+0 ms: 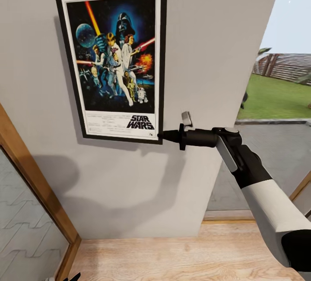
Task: Pick up the poster from the kitchen countertop and hang it on one of the wall nails in the kitchen.
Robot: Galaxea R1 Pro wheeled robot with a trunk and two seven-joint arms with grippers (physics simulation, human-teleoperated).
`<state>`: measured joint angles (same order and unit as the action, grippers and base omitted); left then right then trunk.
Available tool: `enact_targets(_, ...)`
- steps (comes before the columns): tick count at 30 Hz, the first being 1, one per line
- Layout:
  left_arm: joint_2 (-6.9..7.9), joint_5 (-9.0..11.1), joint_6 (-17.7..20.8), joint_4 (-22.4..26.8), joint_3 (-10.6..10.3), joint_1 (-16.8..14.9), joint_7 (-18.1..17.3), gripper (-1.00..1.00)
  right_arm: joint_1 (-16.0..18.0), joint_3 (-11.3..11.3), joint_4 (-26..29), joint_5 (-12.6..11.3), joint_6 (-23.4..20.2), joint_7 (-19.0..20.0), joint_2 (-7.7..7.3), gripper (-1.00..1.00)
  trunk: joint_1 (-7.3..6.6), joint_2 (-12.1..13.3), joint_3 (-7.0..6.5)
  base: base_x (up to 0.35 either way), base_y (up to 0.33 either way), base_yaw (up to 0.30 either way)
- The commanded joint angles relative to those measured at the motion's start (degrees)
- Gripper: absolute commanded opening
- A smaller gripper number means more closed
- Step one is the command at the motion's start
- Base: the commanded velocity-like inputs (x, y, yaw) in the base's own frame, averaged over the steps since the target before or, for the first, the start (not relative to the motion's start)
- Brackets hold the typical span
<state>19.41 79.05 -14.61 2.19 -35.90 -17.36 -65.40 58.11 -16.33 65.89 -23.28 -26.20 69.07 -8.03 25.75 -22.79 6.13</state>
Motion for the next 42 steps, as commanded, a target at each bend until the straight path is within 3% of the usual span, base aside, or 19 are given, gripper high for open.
enact_targets(1, 0.02, 0.4, -0.3, 0.0, -0.5, 0.0, -0.1, 1.0, 0.1, -0.1, 0.0, -0.6, -0.7, 0.0, -0.06, -1.0, 0.04, -0.1, 0.13, 0.0, 0.0, 0.0)
enact_targets(42, 0.02, 0.4, -0.2, 0.0, -0.5, 0.0, -0.1, 1.0, 0.1, 0.3, -0.1, -0.9, -0.6, -0.2, 0.12, -1.0, 0.04, -0.1, 0.13, 0.035, 0.0, 0.0)
